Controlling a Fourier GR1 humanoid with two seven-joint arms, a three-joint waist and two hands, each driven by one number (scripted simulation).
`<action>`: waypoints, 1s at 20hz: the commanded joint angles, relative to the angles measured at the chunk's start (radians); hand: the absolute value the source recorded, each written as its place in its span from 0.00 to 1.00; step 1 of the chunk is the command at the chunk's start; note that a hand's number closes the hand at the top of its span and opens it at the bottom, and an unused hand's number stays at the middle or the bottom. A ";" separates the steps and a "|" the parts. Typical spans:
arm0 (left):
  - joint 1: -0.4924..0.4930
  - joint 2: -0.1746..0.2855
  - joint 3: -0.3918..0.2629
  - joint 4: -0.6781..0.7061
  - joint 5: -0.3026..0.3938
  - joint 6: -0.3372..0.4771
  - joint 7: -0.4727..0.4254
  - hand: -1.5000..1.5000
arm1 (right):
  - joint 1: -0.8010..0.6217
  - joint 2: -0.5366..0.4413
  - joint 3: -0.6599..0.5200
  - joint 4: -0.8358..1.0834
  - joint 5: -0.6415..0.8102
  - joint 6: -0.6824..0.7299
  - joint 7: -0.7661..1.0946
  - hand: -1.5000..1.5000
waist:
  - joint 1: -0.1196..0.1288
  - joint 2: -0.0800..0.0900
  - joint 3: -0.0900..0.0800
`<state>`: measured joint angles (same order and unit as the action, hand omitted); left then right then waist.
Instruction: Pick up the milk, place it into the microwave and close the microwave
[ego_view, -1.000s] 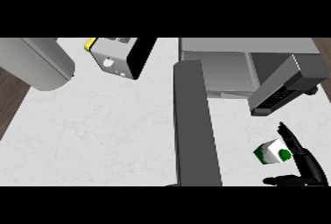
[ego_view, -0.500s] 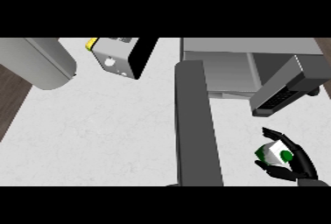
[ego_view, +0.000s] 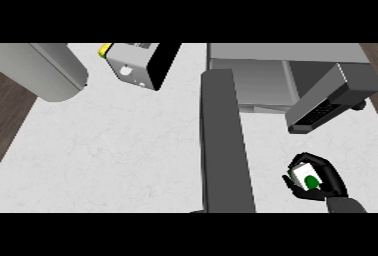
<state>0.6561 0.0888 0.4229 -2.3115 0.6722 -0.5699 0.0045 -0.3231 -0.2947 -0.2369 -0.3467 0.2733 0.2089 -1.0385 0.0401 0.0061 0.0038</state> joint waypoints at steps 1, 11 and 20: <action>0.038 -0.001 0.021 -0.052 0.073 -0.020 0.000 0.00 | -0.051 0.082 -0.037 0.034 -0.034 -0.049 -0.109 1.00 | 0.004 0.000 0.002; 0.073 0.014 0.056 -0.077 0.145 -0.036 0.026 0.00 | -0.140 0.181 -0.090 0.047 -0.088 -0.128 -0.075 1.00 | -0.009 -0.003 -0.001; -0.020 0.004 0.026 -0.016 0.078 -0.005 0.052 0.00 | -0.312 0.216 -0.090 0.067 -0.062 -0.282 0.002 1.00 | -0.011 0.003 -0.001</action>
<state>0.6799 0.1027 0.4719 -2.3065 0.7601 -0.5971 0.0360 -0.5523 -0.1131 -0.3216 -0.2884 0.2078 0.0224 -1.0268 0.0310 0.0069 0.0026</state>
